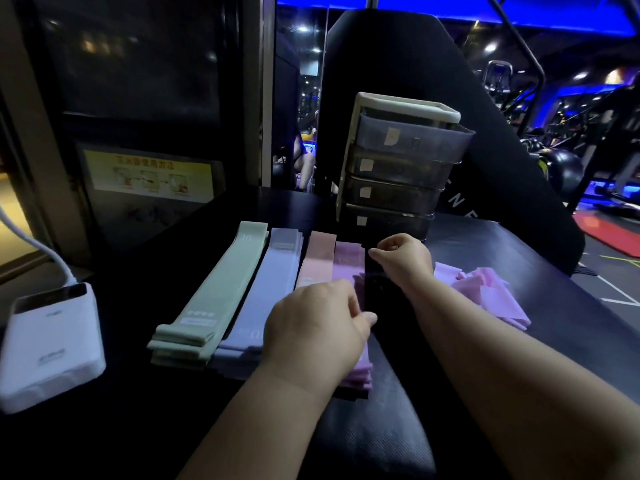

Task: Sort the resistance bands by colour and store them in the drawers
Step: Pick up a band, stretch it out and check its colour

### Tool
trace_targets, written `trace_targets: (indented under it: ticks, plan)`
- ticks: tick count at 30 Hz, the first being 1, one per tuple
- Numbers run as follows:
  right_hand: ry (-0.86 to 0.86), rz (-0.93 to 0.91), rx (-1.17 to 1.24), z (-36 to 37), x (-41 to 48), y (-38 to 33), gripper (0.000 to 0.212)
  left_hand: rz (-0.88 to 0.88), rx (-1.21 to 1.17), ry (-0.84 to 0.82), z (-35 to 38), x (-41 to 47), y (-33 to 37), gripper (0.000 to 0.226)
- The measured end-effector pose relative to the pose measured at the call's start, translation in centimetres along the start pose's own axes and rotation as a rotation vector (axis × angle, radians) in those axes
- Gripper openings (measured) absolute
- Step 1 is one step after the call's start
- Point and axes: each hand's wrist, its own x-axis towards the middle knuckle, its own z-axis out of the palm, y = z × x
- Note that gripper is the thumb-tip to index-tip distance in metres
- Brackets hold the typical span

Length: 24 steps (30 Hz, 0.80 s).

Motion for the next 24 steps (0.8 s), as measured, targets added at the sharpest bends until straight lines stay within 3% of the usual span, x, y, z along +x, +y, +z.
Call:
trace_targets:
  ticks: [6, 11, 14, 19, 24]
  plan:
    - [0.078, -0.218, -0.301, -6.8, -0.5, 3.6, 0.016, 0.049, -0.025, -0.067, 2.5, 0.8, 3.7, 0.027]
    - [0.062, -0.121, -0.396, -12.6, 0.8, 9.2, 0.025, 0.159, -0.042, -0.114, 5.8, 2.5, 8.4, 0.023]
    - [0.076, -0.039, -0.33, -14.3, 0.6, 12.4, 0.033, 0.169, -0.106, -0.154, 8.0, 4.3, 11.7, 0.023]
    - [-0.038, 0.04, 0.009, -15.3, 0.3, 13.6, 0.035, 0.078, -0.091, -0.168, 11.4, 7.8, 13.9, 0.05]
    - [-0.286, 0.054, -0.064, -16.1, 0.4, 14.0, 0.041, 0.036, -0.152, -0.159, 14.6, 8.8, 12.9, 0.051]
